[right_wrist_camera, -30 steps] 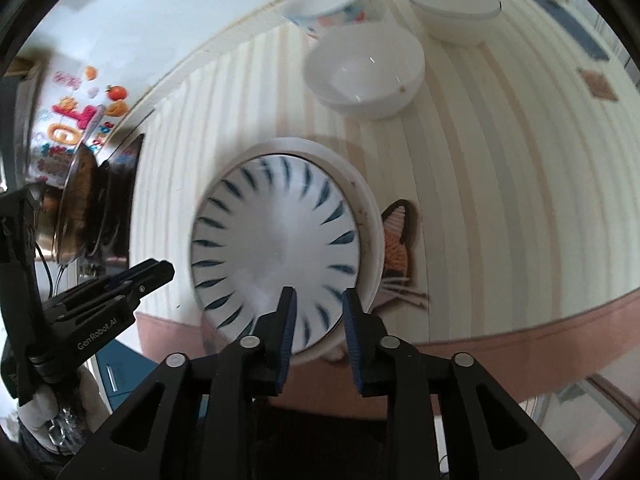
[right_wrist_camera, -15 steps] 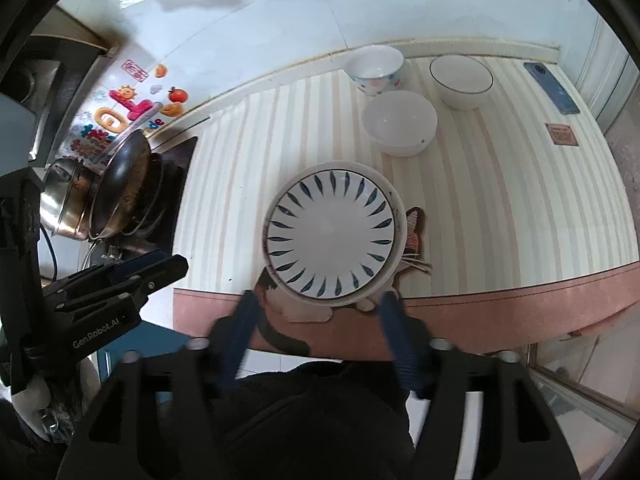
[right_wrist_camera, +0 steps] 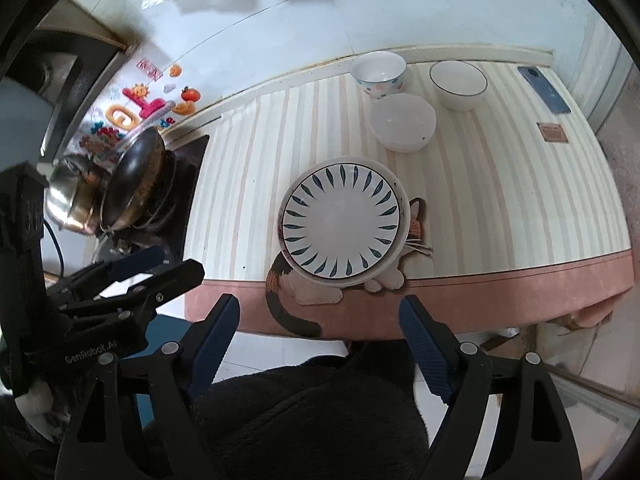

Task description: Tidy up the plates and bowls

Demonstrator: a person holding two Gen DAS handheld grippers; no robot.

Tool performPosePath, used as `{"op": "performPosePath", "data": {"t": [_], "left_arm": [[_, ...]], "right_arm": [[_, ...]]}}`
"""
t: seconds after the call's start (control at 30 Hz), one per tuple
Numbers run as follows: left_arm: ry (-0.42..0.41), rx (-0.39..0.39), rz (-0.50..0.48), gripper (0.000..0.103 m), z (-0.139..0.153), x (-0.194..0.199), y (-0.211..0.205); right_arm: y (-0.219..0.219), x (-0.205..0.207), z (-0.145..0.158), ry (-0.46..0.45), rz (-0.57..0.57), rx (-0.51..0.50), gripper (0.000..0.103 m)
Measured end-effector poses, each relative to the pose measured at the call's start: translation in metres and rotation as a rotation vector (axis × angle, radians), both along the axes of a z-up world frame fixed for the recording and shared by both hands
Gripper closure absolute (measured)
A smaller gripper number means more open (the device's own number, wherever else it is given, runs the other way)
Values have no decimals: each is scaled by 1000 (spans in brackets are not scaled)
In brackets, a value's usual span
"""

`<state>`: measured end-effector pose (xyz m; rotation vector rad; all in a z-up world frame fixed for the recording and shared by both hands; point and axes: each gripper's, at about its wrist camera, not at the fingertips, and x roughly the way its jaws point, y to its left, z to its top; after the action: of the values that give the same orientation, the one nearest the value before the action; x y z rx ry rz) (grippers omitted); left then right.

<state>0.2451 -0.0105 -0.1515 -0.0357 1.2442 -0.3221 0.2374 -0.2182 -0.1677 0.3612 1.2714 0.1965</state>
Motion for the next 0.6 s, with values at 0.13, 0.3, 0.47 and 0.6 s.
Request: {"op": "performPosePath", "data": {"t": [0.13, 0.3, 0.47, 0.6], "left_arm": [[-30, 33, 25, 31, -9, 24, -19], [-50, 55, 78, 31, -29, 73, -54], [-26, 86, 148, 31, -66, 141, -89], [70, 104, 197, 31, -111, 195, -107]], "right_arm": [[-24, 21, -16, 1, -18, 2, 19], [-68, 71, -45, 11, -35, 46, 19], [-114, 144, -85, 7, -44, 45, 19], [-139, 198, -131, 78, -31, 109, 19]]}}
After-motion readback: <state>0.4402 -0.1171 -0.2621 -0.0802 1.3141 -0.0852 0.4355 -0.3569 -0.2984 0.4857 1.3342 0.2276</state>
